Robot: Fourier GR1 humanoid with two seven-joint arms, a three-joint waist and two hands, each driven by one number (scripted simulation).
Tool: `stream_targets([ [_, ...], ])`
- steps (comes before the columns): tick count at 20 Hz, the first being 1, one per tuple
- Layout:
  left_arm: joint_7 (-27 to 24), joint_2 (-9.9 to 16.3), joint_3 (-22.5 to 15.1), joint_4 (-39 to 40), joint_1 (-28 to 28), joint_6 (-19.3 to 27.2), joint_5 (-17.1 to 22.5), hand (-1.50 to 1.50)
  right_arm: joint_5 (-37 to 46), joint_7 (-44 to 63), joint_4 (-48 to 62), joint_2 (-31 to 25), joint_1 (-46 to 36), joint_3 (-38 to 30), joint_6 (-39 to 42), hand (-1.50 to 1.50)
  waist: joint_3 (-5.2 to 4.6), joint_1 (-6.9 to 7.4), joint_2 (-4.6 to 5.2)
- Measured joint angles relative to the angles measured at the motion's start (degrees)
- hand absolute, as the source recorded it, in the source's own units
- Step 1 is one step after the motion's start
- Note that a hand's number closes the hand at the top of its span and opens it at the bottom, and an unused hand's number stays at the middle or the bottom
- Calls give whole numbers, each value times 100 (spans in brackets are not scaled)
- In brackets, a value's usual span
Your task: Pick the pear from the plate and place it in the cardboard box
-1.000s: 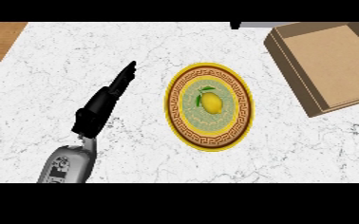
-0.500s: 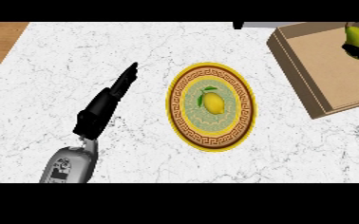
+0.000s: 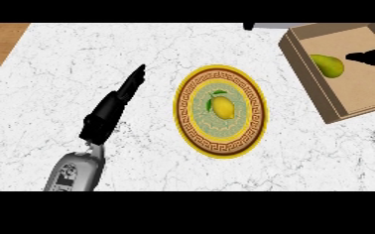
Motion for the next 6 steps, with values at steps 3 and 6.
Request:
stream_targets([
  [3, 43, 12, 23, -4, -30, -25, 26, 0, -497, -218, 214, -104, -82, -529, 120, -150, 4, -10, 8],
  [6, -56, 91, 55, 7, 71, -100, 52, 0, -1008, -278, 456, -341, -155, -1047, 501, -150, 5, -18, 9],
])
